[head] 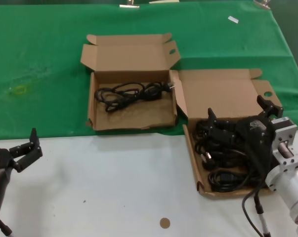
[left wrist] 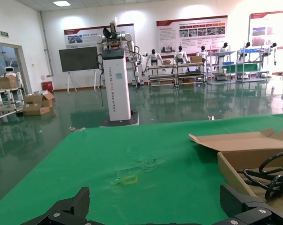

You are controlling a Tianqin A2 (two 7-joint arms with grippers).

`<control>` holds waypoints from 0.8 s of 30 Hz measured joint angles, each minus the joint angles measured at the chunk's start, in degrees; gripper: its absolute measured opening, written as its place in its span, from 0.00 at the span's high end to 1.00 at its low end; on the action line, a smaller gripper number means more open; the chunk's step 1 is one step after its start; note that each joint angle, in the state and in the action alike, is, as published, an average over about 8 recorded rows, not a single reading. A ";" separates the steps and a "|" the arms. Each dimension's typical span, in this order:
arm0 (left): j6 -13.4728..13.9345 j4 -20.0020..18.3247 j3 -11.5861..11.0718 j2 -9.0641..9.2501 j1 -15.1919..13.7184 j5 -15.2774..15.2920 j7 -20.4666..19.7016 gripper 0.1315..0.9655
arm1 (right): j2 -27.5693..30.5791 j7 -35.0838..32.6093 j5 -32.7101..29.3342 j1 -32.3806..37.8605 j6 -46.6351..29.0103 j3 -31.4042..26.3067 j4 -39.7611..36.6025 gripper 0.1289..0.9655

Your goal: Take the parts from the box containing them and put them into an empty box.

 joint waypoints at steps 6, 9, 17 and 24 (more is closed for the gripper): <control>0.00 0.00 0.00 0.00 0.00 0.00 0.00 0.00 | 0.00 0.00 0.00 0.00 0.00 0.00 0.00 0.00; 0.00 0.00 0.00 0.00 0.00 0.00 0.00 0.00 | 0.00 0.00 0.00 0.00 0.00 0.00 0.00 0.00; 0.00 0.00 0.00 0.00 0.00 0.00 0.00 0.00 | 0.00 0.00 0.00 0.00 0.00 0.00 0.00 0.00; 0.00 0.00 0.00 0.00 0.00 0.00 0.00 0.00 | 0.00 0.00 0.00 0.00 0.00 0.00 0.00 0.00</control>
